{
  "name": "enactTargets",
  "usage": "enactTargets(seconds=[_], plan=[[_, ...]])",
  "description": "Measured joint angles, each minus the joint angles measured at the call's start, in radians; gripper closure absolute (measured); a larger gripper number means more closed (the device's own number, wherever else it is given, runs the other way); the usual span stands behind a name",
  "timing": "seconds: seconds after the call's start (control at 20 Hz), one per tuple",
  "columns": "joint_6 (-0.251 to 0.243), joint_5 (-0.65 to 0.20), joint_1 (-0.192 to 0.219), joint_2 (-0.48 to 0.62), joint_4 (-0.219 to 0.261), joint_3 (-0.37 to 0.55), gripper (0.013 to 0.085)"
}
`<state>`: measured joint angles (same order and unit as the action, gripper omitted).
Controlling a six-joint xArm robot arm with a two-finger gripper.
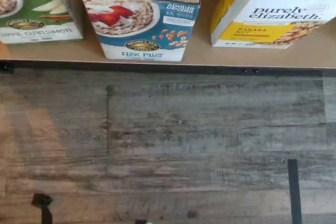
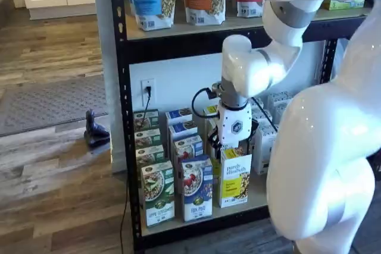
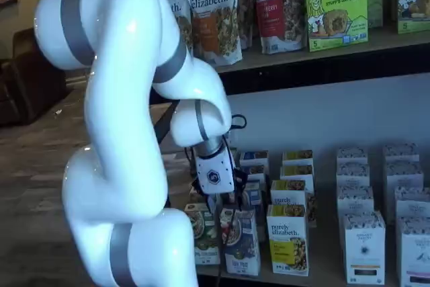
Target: Pick up the blue and white box that is on the bottom shelf, the second box from the left
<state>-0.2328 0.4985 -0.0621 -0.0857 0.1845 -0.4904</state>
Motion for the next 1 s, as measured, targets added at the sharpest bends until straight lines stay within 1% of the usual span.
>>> enactTargets(seconds=[0.2, 0.35, 0.45, 0.6, 0.65, 0.9, 0.95, 1.0], plan=[[-0.018, -0.033, 0.001, 0.066, 0.019, -0.029, 0.013], [-0.036, -0.018, -0.004, 0.12, 0.035, -0.067, 0.013], [-0.026, -0.027, -0.007, 0.151, 0.019, -0.084, 0.013], [0.028, -0.093, -0.008, 0.185, -0.044, -0.086, 0.013], [0.037, -0.111, -0.008, 0.196, -0.056, -0.088, 0.013], [0.014, -0.181, -0.005, 0.244, -0.03, -0.096, 0.013], [0.016, -0.198, -0.004, 0.254, -0.032, -0.099, 0.013], [0.028, -0.21, -0.005, 0.264, -0.047, -0.102, 0.013]])
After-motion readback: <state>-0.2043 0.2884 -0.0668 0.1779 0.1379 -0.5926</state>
